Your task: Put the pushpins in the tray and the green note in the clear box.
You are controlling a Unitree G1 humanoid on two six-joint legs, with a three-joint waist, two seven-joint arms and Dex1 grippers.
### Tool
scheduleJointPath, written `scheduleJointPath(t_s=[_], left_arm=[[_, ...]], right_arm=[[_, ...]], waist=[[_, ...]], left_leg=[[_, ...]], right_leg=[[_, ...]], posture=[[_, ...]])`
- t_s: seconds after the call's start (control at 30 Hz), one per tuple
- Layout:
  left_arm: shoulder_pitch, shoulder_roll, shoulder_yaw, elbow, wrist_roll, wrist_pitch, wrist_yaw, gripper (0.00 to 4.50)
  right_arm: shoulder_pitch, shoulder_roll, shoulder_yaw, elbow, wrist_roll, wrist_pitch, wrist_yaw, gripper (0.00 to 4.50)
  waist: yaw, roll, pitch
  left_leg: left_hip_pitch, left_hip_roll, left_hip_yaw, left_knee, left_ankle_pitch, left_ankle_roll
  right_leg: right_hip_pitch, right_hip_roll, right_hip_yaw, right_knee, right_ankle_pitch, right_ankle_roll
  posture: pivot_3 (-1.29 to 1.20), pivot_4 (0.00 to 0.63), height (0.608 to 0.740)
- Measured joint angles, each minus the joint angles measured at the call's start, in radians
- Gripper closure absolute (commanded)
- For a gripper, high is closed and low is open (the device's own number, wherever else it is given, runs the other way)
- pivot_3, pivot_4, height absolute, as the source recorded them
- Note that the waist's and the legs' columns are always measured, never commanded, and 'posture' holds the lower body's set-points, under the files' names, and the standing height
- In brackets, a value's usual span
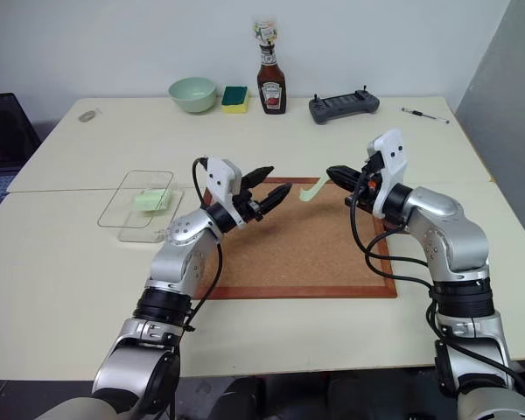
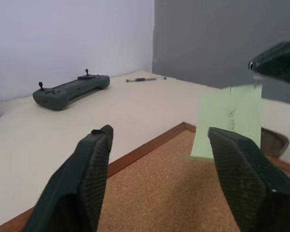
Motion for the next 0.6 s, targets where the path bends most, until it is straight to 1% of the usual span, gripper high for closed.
scheduleJointPath(t_s=[0.1, 0.4, 0.6], left_arm=[[0.000, 0.001, -0.001, -0.013, -0.002, 0.015, -0.029, 0.05], [-0.005, -0.001, -0.024, -0.013, 0.025, 0.012, -0.049, 0.05], [-0.041, -0.004, -0.082, -0.003, 0.084, -0.034, -0.073, 0.05]], right_arm=[[0.002, 0.000, 0.006, -0.005, 0.001, 0.005, 0.003, 4.50], [0.008, 0.000, 0.007, -0.031, 0.001, 0.013, 0.004, 4.50], [0.010, 0.002, 0.022, -0.041, 0.002, 0.031, 0.010, 4.50]], waist=[[0.000, 0.000, 0.000], [0.001, 0.000, 0.000], [0.001, 0.000, 0.000]], left_leg=[[0.000, 0.000, 0.000, 0.000, 0.000, 0.000], [0.000, 0.000, 0.000, 0.000, 0.000, 0.000], [0.000, 0.000, 0.000, 0.000, 0.000, 0.000]], right_leg=[[0.000, 0.000, 0.000, 0.000, 0.000, 0.000], [0.000, 0.000, 0.000, 0.000, 0.000, 0.000], [0.000, 0.000, 0.000, 0.000, 0.000, 0.000]], posture=[[0.00, 0.150, 0.740], [0.00, 0.150, 0.740], [0.00, 0.150, 0.740]])
